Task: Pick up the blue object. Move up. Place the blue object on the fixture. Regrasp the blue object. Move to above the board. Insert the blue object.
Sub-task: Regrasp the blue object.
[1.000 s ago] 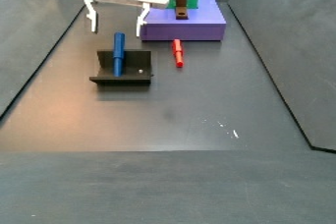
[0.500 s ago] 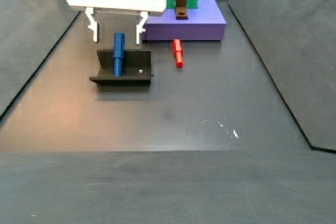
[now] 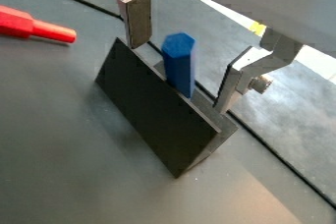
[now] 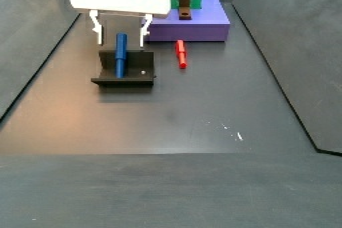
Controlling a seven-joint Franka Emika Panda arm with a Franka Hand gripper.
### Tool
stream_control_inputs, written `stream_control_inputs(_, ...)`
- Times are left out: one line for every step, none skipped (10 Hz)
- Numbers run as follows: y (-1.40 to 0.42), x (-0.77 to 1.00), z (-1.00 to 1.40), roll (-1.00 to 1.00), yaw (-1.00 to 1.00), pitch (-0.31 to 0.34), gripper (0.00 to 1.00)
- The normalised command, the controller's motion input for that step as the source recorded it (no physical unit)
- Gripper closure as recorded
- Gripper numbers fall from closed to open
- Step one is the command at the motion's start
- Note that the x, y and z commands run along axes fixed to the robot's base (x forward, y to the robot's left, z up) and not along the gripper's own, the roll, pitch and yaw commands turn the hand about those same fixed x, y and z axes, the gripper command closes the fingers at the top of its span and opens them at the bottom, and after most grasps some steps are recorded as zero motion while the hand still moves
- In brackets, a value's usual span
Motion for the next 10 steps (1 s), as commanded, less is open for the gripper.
stream_control_inputs(-0.08, 0.0, -0.07, 0.19, 0.0, 0.0, 0.0)
stream_control_inputs(-0.01, 0.0, -0.06, 0.15, 0.0, 0.0, 0.0)
stream_control_inputs(0.0, 0.0, 0.0, 0.07, 0.0, 0.0, 0.0)
stream_control_inputs(0.0, 0.0, 0.0, 0.0, 0.01, 0.0, 0.0)
stream_control_inputs(-0.02, 0.0, 0.05, 0.07, 0.01, 0.0, 0.0)
stream_control_inputs(-0.11, 0.0, 0.0, 0.49, 0.1, 0.0, 0.0)
stream_control_inputs(-0.08, 0.0, 0.0, 0.64, 0.1, 0.0, 0.0)
stream_control_inputs(-0.05, 0.0, 0.0, 0.56, 0.09, 0.017, 0.0)
stream_control_inputs(0.0, 0.0, -0.02, 0.18, 0.05, 0.0, 0.0)
stream_control_inputs(0.0, 0.0, -0.09, 0.0, 0.04, 0.0, 0.0)
